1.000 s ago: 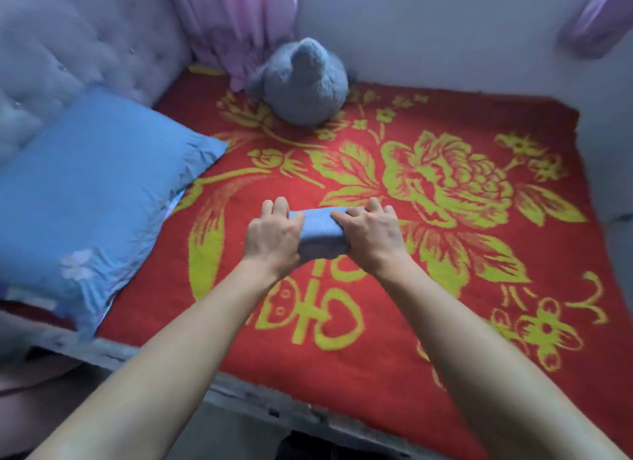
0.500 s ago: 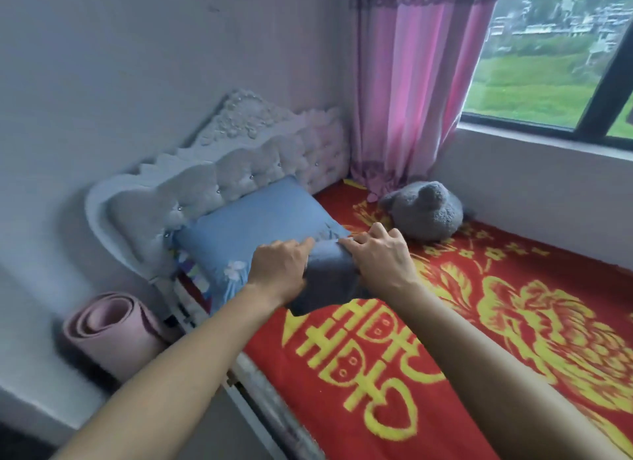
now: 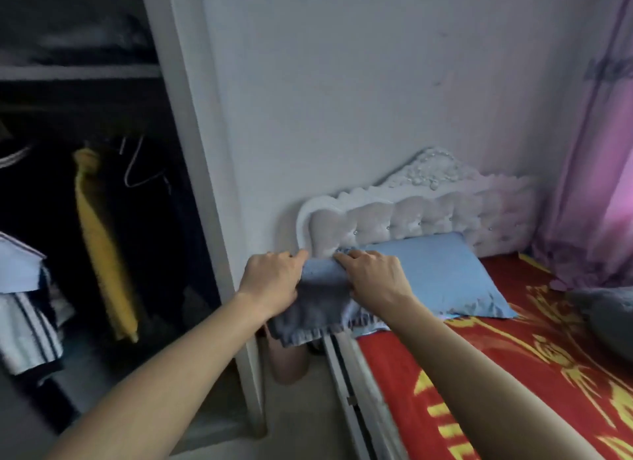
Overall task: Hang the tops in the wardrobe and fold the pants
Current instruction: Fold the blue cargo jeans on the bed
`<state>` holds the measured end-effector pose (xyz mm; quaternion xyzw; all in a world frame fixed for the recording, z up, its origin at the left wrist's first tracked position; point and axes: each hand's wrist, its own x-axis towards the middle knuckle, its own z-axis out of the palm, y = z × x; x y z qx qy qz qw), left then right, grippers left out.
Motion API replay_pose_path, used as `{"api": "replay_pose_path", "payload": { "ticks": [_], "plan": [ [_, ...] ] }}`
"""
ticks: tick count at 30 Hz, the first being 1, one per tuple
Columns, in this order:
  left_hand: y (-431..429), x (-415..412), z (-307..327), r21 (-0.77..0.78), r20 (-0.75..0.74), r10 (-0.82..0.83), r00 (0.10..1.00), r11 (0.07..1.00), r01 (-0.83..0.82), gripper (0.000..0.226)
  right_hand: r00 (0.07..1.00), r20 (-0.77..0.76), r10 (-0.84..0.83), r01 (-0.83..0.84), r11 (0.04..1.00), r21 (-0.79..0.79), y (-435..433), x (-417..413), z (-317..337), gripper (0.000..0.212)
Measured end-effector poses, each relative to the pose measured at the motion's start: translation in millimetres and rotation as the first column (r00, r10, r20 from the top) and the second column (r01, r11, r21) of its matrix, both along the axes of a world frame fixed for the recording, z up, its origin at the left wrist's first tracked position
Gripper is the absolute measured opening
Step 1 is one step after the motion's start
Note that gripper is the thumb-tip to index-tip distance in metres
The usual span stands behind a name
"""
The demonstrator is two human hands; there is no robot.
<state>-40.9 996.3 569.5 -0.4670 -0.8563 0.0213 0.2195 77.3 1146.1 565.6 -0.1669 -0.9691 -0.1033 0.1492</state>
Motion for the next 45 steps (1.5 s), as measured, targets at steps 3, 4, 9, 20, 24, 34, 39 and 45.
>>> {"api": "replay_pose_path", "payload": {
  "ticks": [3, 4, 9, 20, 24, 34, 39, 45],
  "plan": [
    [-57.2, -45.7, 20.2, 0.034, -0.041, 0.085, 0.995, 0.996, -0.084, 0.035, 0.996, -0.034, 0.088, -0.085, 0.993, 0.080, -47.0, -62.6, 23.4, 0.049],
    [-84.0, -67.2, 26.0, 0.032, -0.052, 0.128, 0.990, 0.992, -0.126, 0.036, 0.991, -0.053, 0.126, -0.120, 0.987, 0.104, -69.8, -90.3, 30.3, 0.045],
    [-219.9, -182.3, 63.0, 0.097, -0.126, 0.308, 0.943, 0.950, -0.297, 0.032, 0.942, -0.083, 0.326, -0.299, 0.925, 0.235, -187.6, -236.7, 69.2, 0.036],
    [-389.1, -327.4, 210.6, 0.230, -0.389, 0.513, 0.765, 0.858, -0.459, 0.031, 0.775, -0.299, 0.557, -0.425, 0.809, 0.406, -342.3, -426.2, 213.4, 0.037],
    [-401.7, -373.7, 282.9, 0.335, -0.497, 0.540, 0.679, 0.841, -0.424, 0.032, 0.692, -0.408, 0.595, -0.381, 0.782, 0.494, -353.2, -478.4, 287.8, 0.040],
    [-368.7, -531.6, 415.2, 0.511, -0.667, 0.556, 0.496, 0.826, -0.238, 0.034, 0.484, -0.588, 0.649, -0.184, 0.732, 0.656, -319.0, -630.7, 428.8, 0.033],
    [-353.1, -620.6, 439.7, 0.536, -0.687, 0.582, 0.435, 0.810, -0.237, 0.037, 0.461, -0.596, 0.657, -0.135, 0.716, 0.685, -304.7, -719.4, 459.3, 0.033],
    [-366.4, -726.3, 455.0, 0.547, -0.671, 0.608, 0.425, 0.792, -0.270, 0.042, 0.494, -0.573, 0.654, -0.139, 0.710, 0.690, -322.3, -823.1, 474.0, 0.031]
  ]
}}
